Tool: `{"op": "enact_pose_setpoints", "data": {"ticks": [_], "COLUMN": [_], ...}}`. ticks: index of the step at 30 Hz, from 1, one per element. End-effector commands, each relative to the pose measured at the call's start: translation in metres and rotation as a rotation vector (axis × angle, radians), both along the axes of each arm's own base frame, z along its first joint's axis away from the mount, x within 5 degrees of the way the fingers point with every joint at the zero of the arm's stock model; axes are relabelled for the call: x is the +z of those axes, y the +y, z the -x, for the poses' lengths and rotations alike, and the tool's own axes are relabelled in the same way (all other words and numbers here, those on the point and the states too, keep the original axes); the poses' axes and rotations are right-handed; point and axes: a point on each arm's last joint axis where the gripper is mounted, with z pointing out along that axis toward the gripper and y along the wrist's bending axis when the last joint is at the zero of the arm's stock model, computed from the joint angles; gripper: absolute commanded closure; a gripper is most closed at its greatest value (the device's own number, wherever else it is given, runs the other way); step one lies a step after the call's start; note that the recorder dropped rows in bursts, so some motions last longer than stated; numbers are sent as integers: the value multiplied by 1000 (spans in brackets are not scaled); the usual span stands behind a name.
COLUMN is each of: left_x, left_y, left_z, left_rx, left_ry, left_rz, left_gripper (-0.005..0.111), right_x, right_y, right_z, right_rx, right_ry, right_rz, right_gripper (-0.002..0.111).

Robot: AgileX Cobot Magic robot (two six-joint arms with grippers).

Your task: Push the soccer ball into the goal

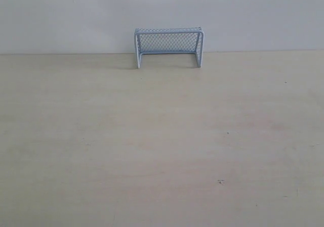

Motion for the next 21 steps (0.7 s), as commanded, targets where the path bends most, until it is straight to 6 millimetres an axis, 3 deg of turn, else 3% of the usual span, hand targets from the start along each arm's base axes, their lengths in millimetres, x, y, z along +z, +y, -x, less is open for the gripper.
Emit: {"op": "enact_pose_setpoints", "data": {"ticks": [1, 4, 16, 21], "left_x": [1, 1, 1, 1], "left_y": [-1, -1, -1, -1], "left_z": [0, 0, 0, 0], "left_rx": [-6, -6, -6, -6], "left_ry": [-3, -3, -3, -3], "left_rz": [8, 8, 8, 8], "left_gripper": [100, 100, 100, 100], "right_x": [-11, -20, -21, -28], "right_y": [0, 0, -1, -2], "right_z": [-2, -3, -1, 1], "right_rx": [-6, -6, -28, -29], "right_ry": [4, 20, 9, 95], "right_rz": [-4, -3, -4, 1], "right_gripper": [108, 108, 108, 108]}}
